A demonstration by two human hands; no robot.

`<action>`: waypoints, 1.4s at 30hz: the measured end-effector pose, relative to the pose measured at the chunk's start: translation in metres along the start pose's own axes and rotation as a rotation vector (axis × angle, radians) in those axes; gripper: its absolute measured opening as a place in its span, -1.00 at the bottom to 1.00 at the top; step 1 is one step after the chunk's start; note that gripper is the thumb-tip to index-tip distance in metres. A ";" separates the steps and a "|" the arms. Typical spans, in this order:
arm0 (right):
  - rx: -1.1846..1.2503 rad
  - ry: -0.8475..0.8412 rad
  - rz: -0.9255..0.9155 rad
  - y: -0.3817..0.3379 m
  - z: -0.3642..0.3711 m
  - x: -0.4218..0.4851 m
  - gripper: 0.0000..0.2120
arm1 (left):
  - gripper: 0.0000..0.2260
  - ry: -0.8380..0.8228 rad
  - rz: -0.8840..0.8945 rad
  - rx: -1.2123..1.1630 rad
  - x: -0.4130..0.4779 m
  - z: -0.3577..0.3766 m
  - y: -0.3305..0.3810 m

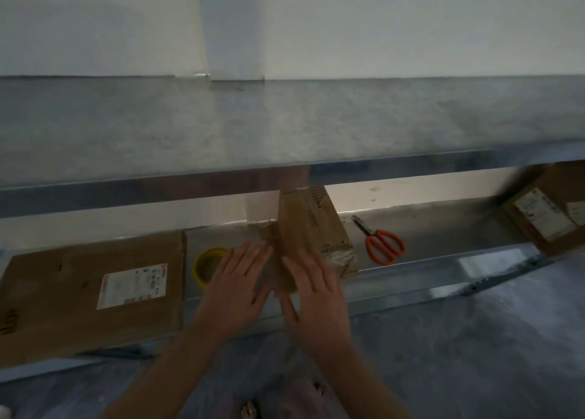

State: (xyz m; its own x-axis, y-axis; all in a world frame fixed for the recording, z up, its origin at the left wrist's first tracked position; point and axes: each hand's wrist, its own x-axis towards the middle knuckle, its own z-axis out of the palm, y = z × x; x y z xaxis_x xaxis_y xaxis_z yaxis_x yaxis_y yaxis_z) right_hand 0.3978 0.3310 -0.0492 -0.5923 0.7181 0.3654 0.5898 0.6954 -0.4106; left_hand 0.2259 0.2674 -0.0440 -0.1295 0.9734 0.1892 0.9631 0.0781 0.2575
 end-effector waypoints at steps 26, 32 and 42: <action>0.460 -0.256 0.205 0.146 -0.018 0.051 -0.77 | -0.69 0.287 -0.596 -0.397 0.048 0.053 0.099; 0.404 -0.188 0.060 0.148 -0.025 0.053 -0.71 | -0.68 0.318 -0.427 -0.380 0.051 0.050 0.090; 0.379 -0.201 0.008 0.136 -0.031 0.047 -0.73 | -0.42 0.133 -0.356 -0.487 0.050 0.049 0.075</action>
State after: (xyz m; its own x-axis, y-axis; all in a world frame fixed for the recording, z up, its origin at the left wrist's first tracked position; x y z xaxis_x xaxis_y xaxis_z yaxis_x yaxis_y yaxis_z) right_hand 0.4672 0.4604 -0.0622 -0.7062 0.6773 0.2061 0.3734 0.6036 -0.7044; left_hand 0.3038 0.3322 -0.0620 -0.4816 0.8680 0.1207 0.6411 0.2550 0.7239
